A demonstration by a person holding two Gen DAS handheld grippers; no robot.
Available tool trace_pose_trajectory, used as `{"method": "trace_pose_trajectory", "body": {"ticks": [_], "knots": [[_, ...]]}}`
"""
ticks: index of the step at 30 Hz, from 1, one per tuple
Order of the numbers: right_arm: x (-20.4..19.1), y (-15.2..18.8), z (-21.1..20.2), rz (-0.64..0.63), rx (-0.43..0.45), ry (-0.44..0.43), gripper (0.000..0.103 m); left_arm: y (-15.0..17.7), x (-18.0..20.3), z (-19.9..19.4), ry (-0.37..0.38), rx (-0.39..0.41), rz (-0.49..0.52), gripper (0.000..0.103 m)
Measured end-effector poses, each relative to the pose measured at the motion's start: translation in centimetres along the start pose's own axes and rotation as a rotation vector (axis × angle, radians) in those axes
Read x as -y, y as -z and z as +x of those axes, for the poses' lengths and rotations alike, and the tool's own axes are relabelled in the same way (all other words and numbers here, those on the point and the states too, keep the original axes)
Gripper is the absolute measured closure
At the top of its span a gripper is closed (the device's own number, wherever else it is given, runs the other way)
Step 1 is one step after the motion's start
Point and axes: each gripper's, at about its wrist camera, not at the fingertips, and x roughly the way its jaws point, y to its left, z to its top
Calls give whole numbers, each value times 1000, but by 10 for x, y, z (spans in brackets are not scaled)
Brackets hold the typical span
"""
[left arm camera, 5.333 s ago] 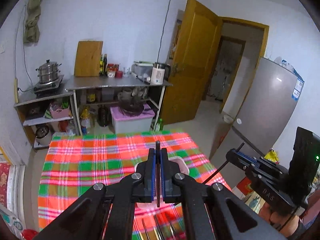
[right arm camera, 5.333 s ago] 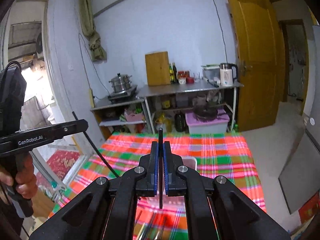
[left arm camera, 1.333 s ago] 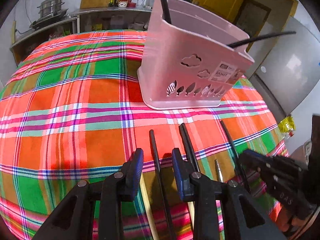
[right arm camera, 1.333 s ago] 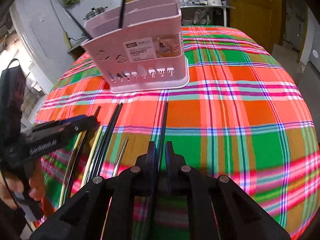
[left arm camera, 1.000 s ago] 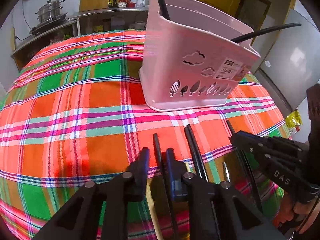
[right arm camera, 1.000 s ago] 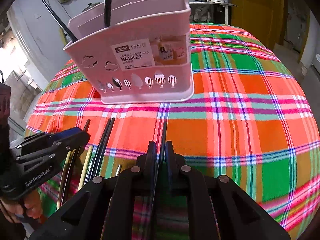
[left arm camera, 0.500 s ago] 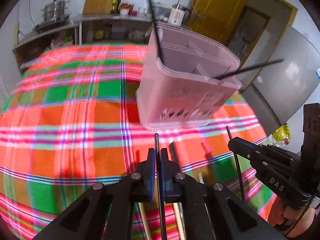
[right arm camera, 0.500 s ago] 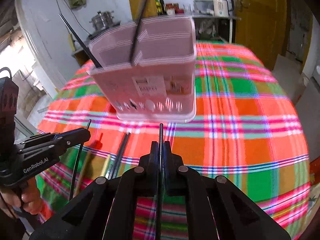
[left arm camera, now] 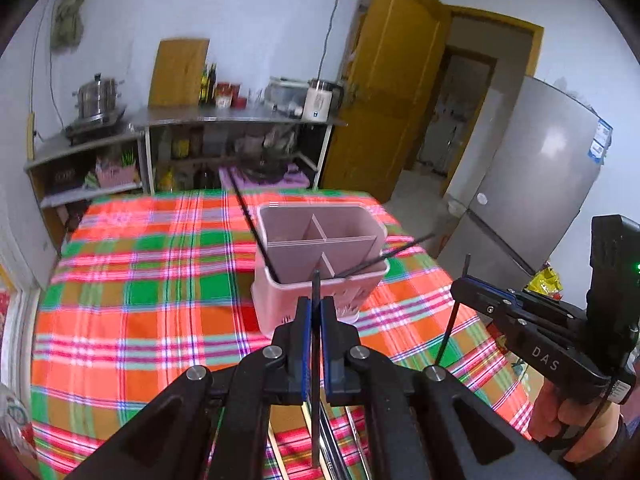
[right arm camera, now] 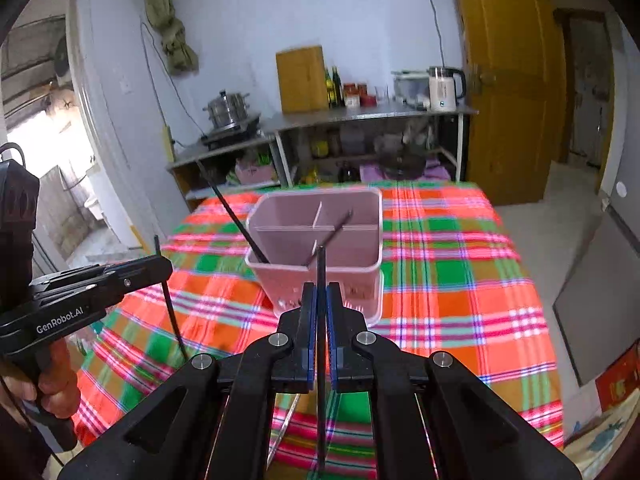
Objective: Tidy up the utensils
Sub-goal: 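Lift both held chopsticks and lower them into the pink basket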
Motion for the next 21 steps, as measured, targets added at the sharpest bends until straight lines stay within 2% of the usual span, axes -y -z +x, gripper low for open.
{"method": "trace_pose_trajectory", "body": {"ticks": [5, 14, 21], "knots": [[-4, -7, -17, -8, 39, -2, 99, -10, 7, -15, -5, 34, 28, 99], [-3, 2, -22, -7, 32, -4, 99, -3, 0, -7, -15, -1, 8, 99], [-1, -6, -33, -2, 62, -7, 99, -11, -3, -11, -3, -10, -18, 99]]}}
